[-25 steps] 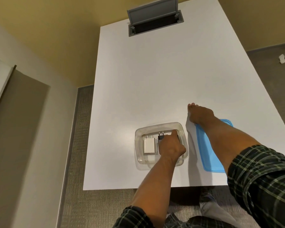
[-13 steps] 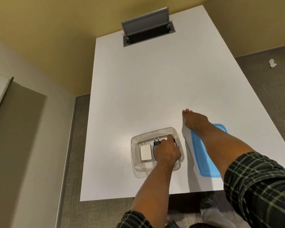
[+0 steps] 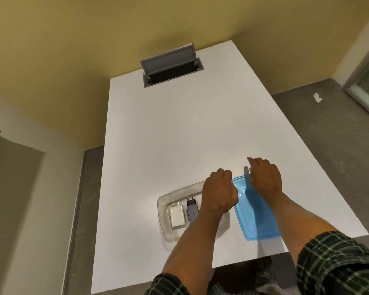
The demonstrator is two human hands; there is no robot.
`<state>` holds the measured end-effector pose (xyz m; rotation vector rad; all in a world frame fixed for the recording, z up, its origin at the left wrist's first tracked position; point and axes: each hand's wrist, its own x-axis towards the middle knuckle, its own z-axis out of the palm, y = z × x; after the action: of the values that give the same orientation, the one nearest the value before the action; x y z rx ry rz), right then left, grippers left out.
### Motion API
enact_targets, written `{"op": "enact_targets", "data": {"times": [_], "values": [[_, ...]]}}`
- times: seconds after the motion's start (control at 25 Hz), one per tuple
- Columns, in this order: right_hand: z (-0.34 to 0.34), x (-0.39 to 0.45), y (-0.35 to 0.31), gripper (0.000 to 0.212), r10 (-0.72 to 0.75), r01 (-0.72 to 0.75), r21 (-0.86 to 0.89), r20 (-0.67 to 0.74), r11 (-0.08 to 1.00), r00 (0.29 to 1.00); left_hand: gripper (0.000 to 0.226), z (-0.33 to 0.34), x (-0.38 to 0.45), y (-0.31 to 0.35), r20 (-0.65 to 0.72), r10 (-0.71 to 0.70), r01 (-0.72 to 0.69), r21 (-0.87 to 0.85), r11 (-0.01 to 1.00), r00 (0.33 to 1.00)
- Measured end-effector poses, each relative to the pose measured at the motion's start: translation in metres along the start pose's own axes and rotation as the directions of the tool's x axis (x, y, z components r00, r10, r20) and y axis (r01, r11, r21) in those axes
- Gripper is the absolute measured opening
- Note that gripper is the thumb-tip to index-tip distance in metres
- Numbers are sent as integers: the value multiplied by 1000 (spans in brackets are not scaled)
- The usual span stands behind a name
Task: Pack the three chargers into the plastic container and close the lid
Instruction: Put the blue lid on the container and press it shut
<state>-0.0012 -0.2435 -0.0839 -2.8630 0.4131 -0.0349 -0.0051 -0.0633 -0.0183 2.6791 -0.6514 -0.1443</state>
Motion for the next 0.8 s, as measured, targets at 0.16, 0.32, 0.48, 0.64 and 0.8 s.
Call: {"op": "enact_targets", "data": {"times": [0.16, 0.32, 0.48, 0.64, 0.8], "values": [[6, -19, 28, 23, 154, -152, -42, 42, 987, 987, 50, 21, 4, 32, 469, -46, 38, 27, 999, 882], [15, -21, 58, 23, 190, -177, -101, 147, 979, 971, 76, 49, 0, 52, 648, -255, 271, 77, 960, 718], [19, -18, 66, 19, 224, -222, -34, 174, 974, 959, 81, 59, 5, 57, 732, -327, 394, 88, 915, 597], [19, -18, 63, 6, 357, -382, 191, 153, 904, 922, 91, 59, 6, 59, 730, -309, 434, 19, 901, 609], [9, -20, 59, 9, 285, -268, 324, -4, 907, 959, 102, 46, 9, 59, 700, -272, 436, -62, 898, 660]]}}
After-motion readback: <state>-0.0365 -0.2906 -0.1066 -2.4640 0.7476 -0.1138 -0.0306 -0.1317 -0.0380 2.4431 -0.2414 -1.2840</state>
